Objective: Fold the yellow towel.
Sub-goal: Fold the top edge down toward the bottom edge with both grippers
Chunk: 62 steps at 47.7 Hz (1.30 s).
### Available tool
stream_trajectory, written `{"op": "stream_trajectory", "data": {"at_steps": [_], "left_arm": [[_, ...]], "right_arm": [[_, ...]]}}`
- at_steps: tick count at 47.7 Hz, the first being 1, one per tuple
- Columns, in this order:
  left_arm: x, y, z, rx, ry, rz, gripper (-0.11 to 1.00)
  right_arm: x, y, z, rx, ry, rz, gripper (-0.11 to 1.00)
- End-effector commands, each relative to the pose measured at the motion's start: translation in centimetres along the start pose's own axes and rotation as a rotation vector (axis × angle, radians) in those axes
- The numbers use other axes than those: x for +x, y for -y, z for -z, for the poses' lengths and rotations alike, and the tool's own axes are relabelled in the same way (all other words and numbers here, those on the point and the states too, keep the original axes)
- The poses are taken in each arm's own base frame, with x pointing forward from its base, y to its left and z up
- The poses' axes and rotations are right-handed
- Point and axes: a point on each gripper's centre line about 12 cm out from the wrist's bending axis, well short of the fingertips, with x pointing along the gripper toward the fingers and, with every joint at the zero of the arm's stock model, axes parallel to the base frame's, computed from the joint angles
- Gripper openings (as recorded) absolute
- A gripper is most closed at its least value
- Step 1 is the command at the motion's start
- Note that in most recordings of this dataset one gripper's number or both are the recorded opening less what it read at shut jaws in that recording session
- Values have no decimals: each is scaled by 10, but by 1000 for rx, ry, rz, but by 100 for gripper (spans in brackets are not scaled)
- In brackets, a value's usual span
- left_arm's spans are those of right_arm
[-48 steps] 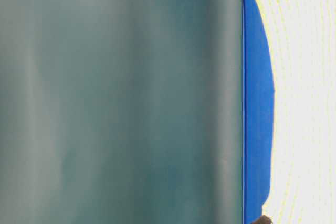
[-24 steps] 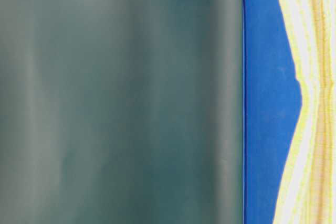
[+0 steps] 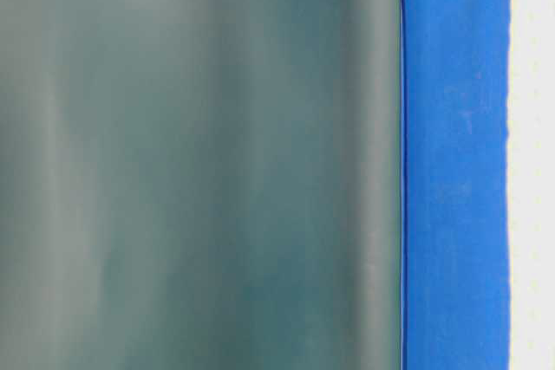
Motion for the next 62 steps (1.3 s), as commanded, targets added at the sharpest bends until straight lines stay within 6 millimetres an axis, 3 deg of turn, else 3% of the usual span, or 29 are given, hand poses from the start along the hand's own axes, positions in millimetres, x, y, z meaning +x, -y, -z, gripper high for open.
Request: {"op": "stream_trajectory", "data": {"at_steps": [1,20,31,33,37,42,45,50,62], "left_arm": [[2,3,-3,5,7,7,4],[20,0,3,17,-65,-24,4],[23,1,3,17,-84,-31,5],[23,0,4,16,-85,-32,5],[22,1,1,16,-76,-28,16],[20,0,-3,10,-57,-31,42],[18,-3,-6,6,-44,-41,58],[16,-11,-11,8,-29,-65,73],[20,-30,-14,41,-61,-139,68]], "right_arm": [[3,-7,-8,0,16,-15,5],[22,-16,-3,-23,-43,-14,5],[22,-20,-3,-33,-47,-28,6],[23,-21,-3,-33,-46,-30,12],[22,-21,-3,-35,-45,-31,34],[20,-22,-5,-46,-34,-38,65],[17,-22,-8,-52,-21,-42,78],[11,-13,-13,-32,9,-24,74],[7,3,-20,3,33,25,70]]}}
